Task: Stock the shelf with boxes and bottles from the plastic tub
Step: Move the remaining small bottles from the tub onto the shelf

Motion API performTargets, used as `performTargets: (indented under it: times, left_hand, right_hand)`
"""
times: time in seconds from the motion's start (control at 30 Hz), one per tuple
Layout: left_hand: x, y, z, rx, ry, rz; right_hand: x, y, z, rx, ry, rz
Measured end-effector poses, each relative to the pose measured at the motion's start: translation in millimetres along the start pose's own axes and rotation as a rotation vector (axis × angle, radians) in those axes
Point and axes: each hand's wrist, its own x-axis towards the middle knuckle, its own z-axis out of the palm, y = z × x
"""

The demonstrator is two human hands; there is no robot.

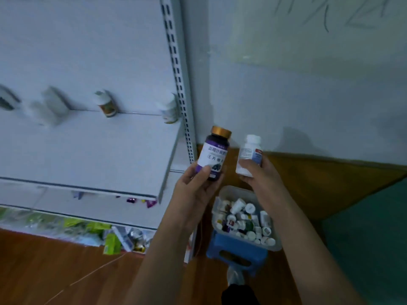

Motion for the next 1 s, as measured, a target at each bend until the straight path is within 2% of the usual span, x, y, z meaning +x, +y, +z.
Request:
performTargets:
  times: [0.1,0.2,0.43,0.6,0.8,1.0]
  left_hand:
    - [-50,54,-1,-0.062,-0.119,0.160]
    - [-101,99,-16,-0.055,-0.117,0.288]
    - [-185,163,-83,0.237,0.146,0.473]
    - [-219,196,-127,0.377,0.369,0.572]
    - [-224,242,-176,0.458,0.539,0.634]
    - [-188,310,-231,0.511,0.652,0.639]
  right_hand:
    - [-37,-24,56,0.005,-0.096,-0.105]
    - [-73,-39,115,0.037,-0.223,-0.200]
    - [-132,-43,240,0.037,-0.458,-0.287]
    - [-151,-27,308,-0.076,-0.618,-0.315]
    - [-135,-14,388,-0.133,-0.710,-0.355]
    - [-87,0,477,-0.135,-0.752,-0.374]
